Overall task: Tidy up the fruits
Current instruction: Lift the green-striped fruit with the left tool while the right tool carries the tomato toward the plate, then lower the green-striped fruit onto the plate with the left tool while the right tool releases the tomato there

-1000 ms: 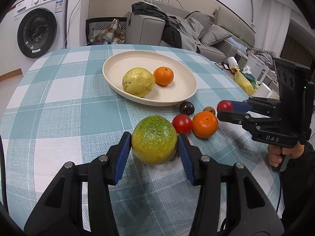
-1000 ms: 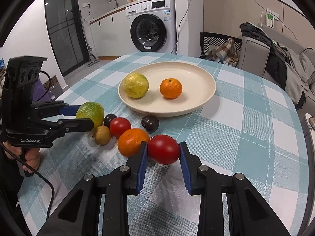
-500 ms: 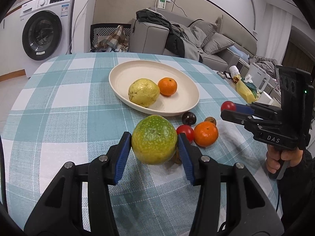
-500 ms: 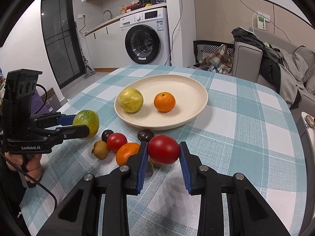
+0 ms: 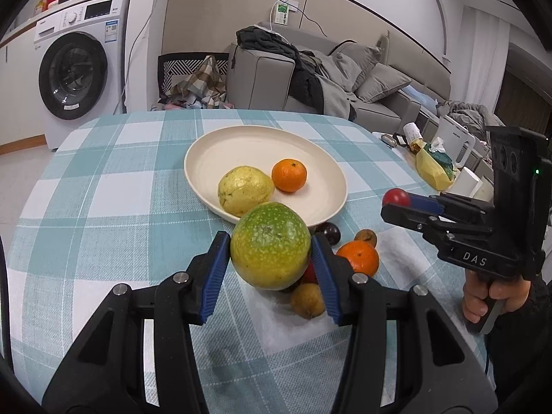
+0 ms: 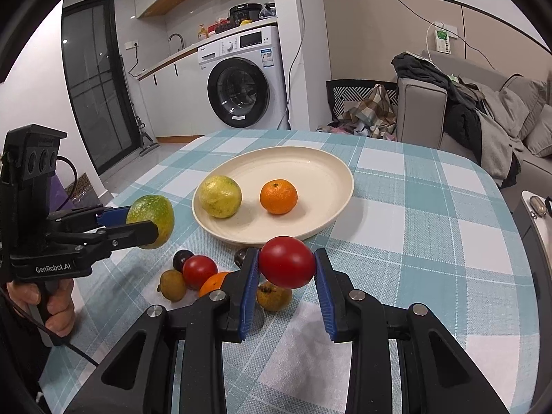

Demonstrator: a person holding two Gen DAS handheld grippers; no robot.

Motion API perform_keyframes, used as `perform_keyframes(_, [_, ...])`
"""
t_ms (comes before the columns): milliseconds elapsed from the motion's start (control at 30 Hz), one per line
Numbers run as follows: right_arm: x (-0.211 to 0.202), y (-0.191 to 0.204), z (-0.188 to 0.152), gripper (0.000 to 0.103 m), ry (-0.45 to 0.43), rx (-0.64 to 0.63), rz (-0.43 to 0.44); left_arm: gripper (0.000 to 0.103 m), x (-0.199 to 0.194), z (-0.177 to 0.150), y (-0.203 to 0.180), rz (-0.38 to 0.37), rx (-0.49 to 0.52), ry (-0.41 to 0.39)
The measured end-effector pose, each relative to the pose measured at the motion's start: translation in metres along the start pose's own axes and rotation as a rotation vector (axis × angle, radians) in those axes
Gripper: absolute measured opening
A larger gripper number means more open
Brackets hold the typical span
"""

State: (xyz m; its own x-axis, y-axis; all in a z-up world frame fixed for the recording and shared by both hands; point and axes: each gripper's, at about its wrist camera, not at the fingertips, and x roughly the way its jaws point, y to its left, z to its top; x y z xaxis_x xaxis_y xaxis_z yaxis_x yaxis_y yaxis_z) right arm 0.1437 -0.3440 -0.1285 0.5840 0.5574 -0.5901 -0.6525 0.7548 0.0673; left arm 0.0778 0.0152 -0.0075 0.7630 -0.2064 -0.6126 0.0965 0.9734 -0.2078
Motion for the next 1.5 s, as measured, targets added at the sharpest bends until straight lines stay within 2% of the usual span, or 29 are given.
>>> perform_keyframes(500, [0.006,0.0,0.004,0.033,-0.02,0.029,-0.02,0.046,0.034,0.029,-0.012,0.017,0.033,0.004])
perform_keyframes(867, [0.013,-0.001,0.013,0.033,-0.011,0.039,-0.012,0.046,0.054,0.035,-0.011,0.03,0.049,0.024])
perform_keyframes(1167, [0.033,0.009,0.031,0.033,0.017,-0.012,0.0,0.046,0.067,0.039,-0.009,0.036,0.059,0.04])
perform_keyframes(1500, [0.052,0.0,0.037,0.033,0.032,0.029,0.024,0.046,0.085,0.039,0.002,0.067,0.046,0.056])
